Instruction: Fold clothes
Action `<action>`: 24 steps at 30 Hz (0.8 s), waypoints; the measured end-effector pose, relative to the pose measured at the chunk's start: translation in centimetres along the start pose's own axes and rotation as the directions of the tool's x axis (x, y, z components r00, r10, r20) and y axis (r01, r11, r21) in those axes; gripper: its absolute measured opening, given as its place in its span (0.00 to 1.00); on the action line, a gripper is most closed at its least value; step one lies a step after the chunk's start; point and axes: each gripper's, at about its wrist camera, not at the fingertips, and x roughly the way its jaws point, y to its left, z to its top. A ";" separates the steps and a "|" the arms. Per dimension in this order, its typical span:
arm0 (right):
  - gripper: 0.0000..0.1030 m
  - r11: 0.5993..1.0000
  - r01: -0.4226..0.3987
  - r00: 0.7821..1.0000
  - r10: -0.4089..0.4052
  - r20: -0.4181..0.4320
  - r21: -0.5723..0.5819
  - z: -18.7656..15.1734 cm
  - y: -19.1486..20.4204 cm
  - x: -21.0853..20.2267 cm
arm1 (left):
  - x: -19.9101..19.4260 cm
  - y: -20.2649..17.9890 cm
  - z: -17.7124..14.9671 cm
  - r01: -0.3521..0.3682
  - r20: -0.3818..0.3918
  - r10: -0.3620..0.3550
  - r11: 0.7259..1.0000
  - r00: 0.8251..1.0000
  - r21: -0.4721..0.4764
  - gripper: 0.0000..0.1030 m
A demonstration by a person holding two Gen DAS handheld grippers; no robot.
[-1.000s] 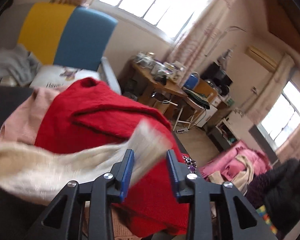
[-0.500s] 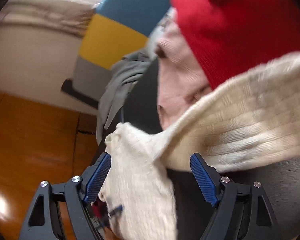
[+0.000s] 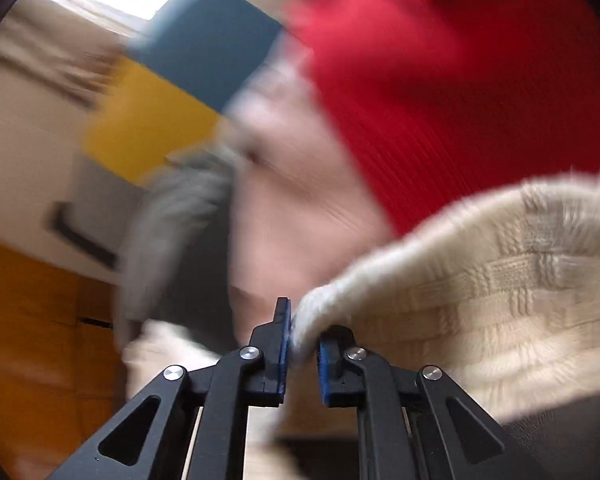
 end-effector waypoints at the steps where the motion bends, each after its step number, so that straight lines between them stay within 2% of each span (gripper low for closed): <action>1: 0.12 0.991 -0.084 0.994 0.091 0.063 -0.105 0.3 2.4 -2.4 | -0.1 0.0 -0.2 0.005 0.003 -0.005 1.000 1.000 -0.002 0.38; 2: 0.11 0.967 -0.129 0.982 0.155 0.106 -0.218 0.2 4.4 -4.5 | -0.2 0.1 -0.3 0.010 0.009 -0.010 1.000 1.000 -0.004 0.38; 4: 0.11 0.931 -0.107 0.981 0.156 0.116 -0.349 -1.1 5.7 -6.6 | -0.2 0.1 -0.5 0.013 0.016 -0.013 1.000 1.000 -0.005 0.38; 6: 0.13 0.921 -0.072 0.991 0.109 0.077 -0.382 -2.5 5.0 -6.7 | -0.2 0.0 -0.3 -0.001 0.005 0.001 1.000 1.000 -0.011 0.38; 8: 0.19 0.915 -0.064 0.994 0.093 0.054 -0.399 -3.1 5.1 -6.5 | -0.3 -0.3 -0.1 -0.018 -0.007 0.018 1.000 1.000 -0.017 0.38; 12: 0.29 0.899 -0.050 0.998 0.059 0.007 -0.434 -4.5 5.1 -6.0 | -1.0 -1.3 0.9 -0.135 0.005 0.135 0.990 0.991 0.028 0.41; 14: 0.37 0.891 -0.043 0.999 0.041 -0.016 -0.452 -5.2 5.2 -5.8 | -1.8 -1.6 1.8 -0.212 0.047 0.210 0.976 0.977 0.049 0.41; 17: 0.50 0.878 -0.035 0.999 0.013 -0.049 -0.478 -6.2 5.3 -5.5 | -3.2 -0.8 3.8 -0.288 0.112 0.283 0.957 0.953 0.036 0.42; 21: 0.82 0.858 -0.025 0.995 -0.026 -0.092 -0.512 -7.6 5.3 -5.1 | -4.3 0.7 6.7 -0.386 0.200 0.379 0.923 0.903 -0.007 0.43; 24: 0.82 0.826 -0.076 0.988 -0.014 -0.156 -0.558 -10.1 8.6 0.2 | -4.4 1.7 8.5 -0.449 0.249 0.440 0.893 0.863 -0.022 0.43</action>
